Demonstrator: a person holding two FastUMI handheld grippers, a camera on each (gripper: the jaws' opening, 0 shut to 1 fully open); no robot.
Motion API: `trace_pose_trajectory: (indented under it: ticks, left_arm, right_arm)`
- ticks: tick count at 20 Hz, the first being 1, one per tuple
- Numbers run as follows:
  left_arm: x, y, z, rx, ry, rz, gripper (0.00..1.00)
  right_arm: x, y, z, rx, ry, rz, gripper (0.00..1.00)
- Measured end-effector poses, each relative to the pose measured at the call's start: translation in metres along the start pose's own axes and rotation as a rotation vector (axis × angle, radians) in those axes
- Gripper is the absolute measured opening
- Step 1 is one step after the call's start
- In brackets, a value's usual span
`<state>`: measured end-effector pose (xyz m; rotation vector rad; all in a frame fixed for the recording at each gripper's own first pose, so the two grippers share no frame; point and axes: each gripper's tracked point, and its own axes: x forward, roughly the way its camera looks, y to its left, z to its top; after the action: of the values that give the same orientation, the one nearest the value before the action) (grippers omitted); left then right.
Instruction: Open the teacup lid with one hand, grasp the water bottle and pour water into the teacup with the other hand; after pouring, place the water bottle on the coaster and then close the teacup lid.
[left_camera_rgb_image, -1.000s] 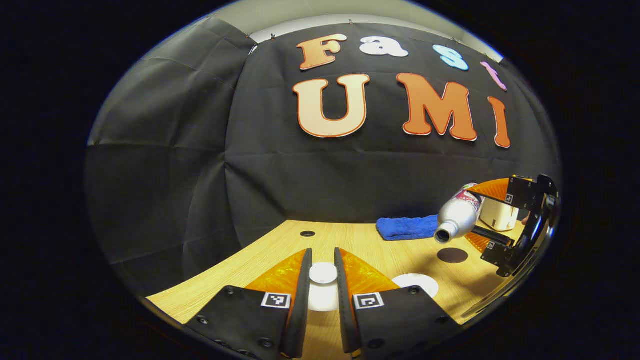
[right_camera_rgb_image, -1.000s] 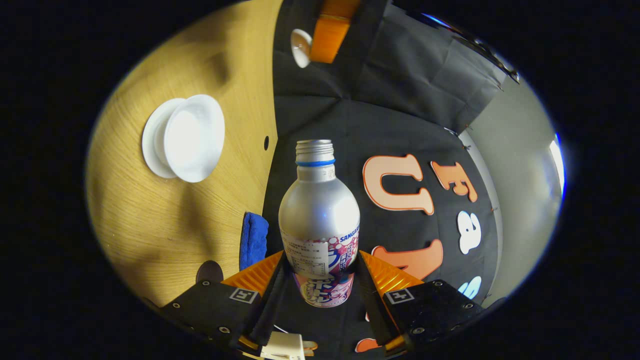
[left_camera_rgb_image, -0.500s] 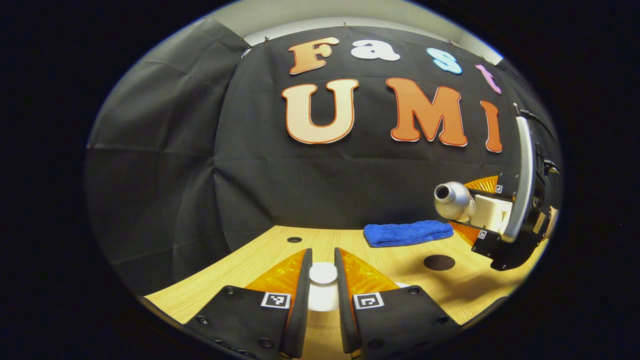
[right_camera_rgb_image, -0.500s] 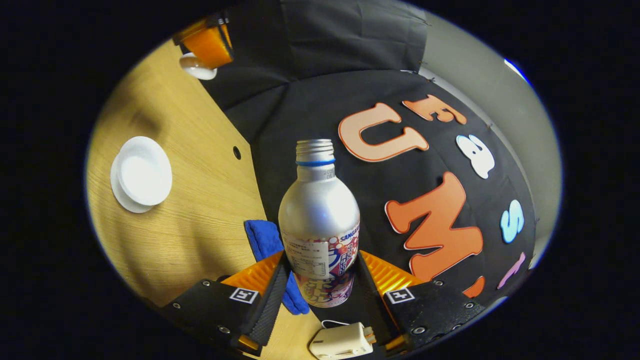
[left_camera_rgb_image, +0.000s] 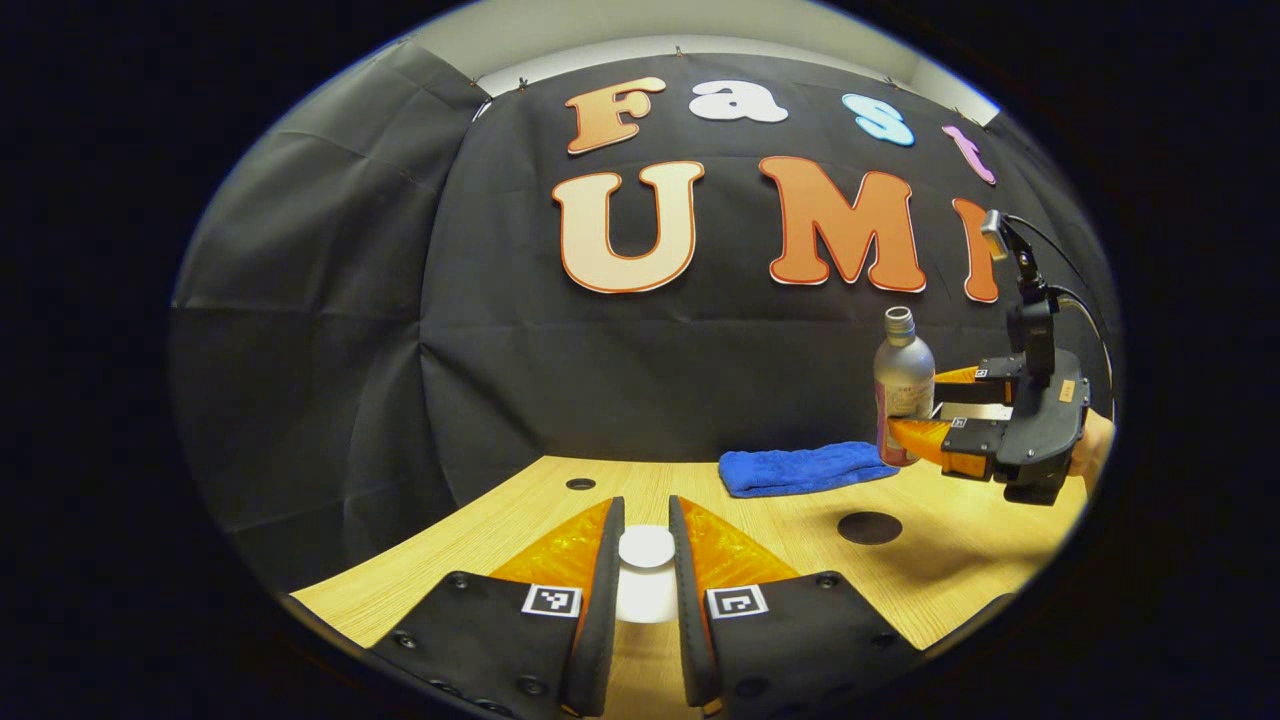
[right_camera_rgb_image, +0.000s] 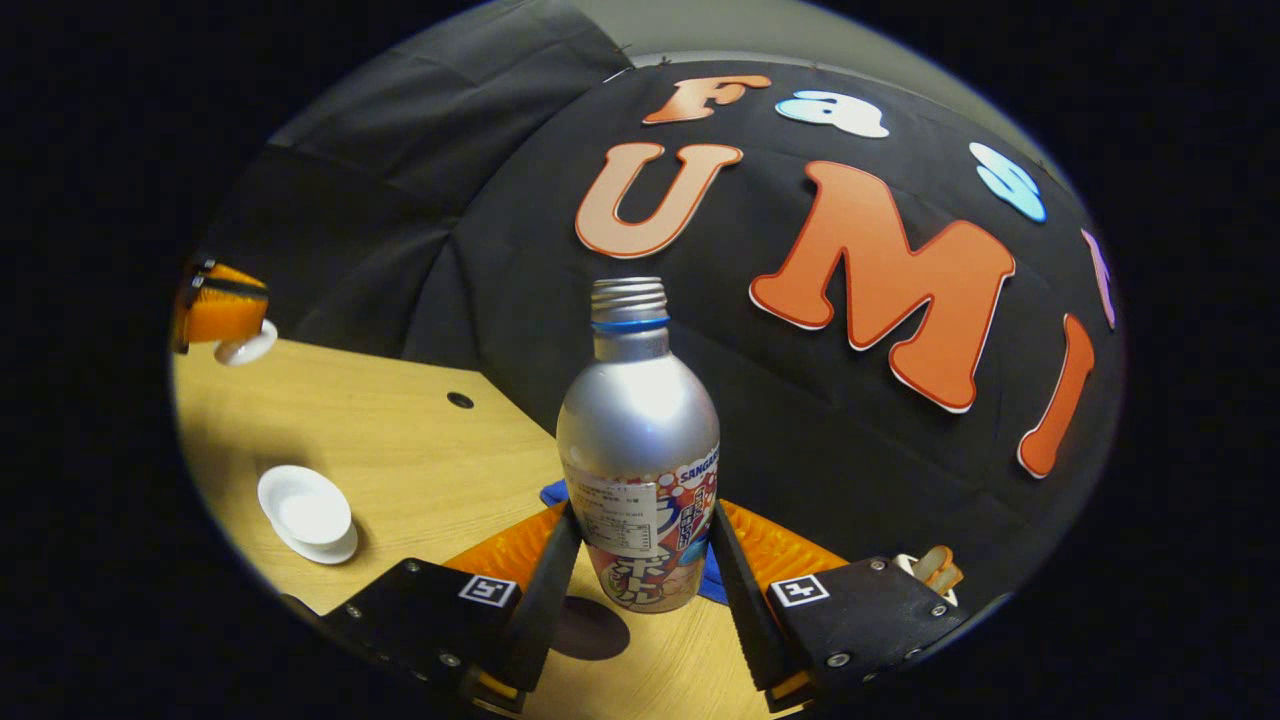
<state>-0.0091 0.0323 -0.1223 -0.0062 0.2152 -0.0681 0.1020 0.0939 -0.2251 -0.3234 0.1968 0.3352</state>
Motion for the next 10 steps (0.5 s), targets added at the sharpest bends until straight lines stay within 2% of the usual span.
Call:
trace_pose_trajectory:
  ticks: [2,4,10]
  left_arm:
    - [0.001,-0.005,0.002,-0.002,-0.002,-0.008,0.29]
    - [0.002,-0.008,0.004,-0.001,-0.006,-0.012,0.31]
    - [0.007,-0.023,0.001,-0.007,0.003,-0.030,0.31]
  right_arm:
    - [0.000,0.009,-0.005,0.116,0.012,0.047,0.77]
    - [-0.001,0.015,-0.007,0.192,0.028,0.065,0.78]
    - [0.000,0.026,-0.019,0.308,0.077,0.089,0.77]
